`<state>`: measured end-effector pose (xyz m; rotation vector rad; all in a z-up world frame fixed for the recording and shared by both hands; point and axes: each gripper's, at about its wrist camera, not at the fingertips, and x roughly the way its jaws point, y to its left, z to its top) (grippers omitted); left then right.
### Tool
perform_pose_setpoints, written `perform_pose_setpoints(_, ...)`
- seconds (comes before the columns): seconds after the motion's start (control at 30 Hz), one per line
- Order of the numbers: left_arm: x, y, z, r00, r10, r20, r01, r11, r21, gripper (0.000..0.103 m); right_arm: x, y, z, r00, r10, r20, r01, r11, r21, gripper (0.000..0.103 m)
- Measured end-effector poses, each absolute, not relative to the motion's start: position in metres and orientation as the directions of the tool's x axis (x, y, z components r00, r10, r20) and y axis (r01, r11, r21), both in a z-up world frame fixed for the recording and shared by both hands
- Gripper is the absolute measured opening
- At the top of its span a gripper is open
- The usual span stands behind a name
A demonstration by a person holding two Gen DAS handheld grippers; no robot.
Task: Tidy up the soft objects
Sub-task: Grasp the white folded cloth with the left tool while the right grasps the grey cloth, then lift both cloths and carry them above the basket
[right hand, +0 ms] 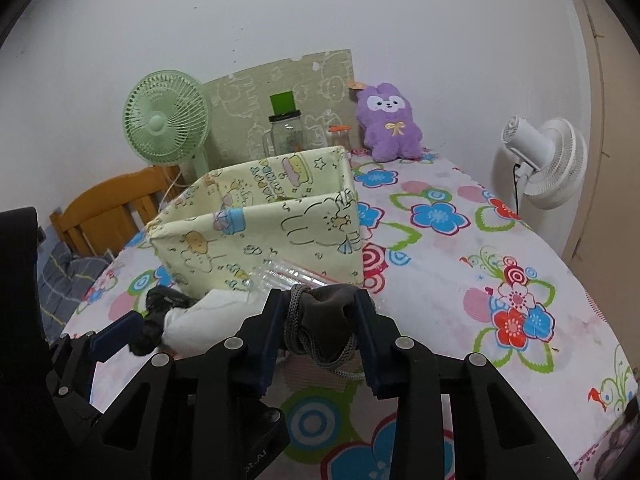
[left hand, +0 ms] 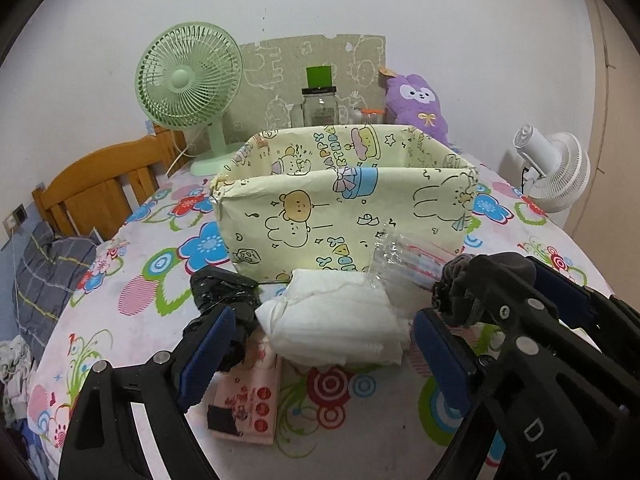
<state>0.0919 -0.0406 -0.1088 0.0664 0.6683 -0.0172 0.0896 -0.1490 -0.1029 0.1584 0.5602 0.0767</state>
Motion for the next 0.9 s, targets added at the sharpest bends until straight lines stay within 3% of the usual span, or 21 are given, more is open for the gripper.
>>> perform_pose_setpoints(0.3, 0.108, -0.040, -0.129, 0.732, -0.031, -0.681, 0.065, 0.998, 0.025, 0.091, 0.103, -0.151, -0.119, 0.822, 0.072, -0.565, 0.028, 0.986, 0.167, 0.037)
perform_pose_setpoints(0.37, 0.109, -0.038, -0.132, 0.724, -0.039, -0.689, 0.062, 0.998, 0.009, 0.080, 0.103, -0.150, -0.120, 0.819, 0.071, -0.569, 0.031, 0.985, 0.169, 0.037)
perform_pose_setpoints(0.5, 0.107, -0.036, -0.134, 0.711, -0.070, -0.700, 0.074, 0.997, -0.024, 0.070, 0.102, -0.149, -0.121, 0.817, 0.073, -0.573, 0.030, 0.985, 0.167, 0.037)
perform_pose_setpoints(0.57, 0.106, -0.036, -0.134, 0.708, -0.078, -0.702, 0.079, 0.996, -0.030, 0.061, 0.102, -0.148, -0.121, 0.816, 0.073, -0.574, 0.031, 0.985, 0.170, 0.037)
perform_pose_setpoints(0.9, 0.093, -0.035, -0.128, 0.708, -0.094, -0.700, 0.083, 0.995, -0.049, 0.039, 0.092, -0.147, -0.116, 0.821, 0.083, -0.565, 0.020, 0.985, 0.174, 0.026)
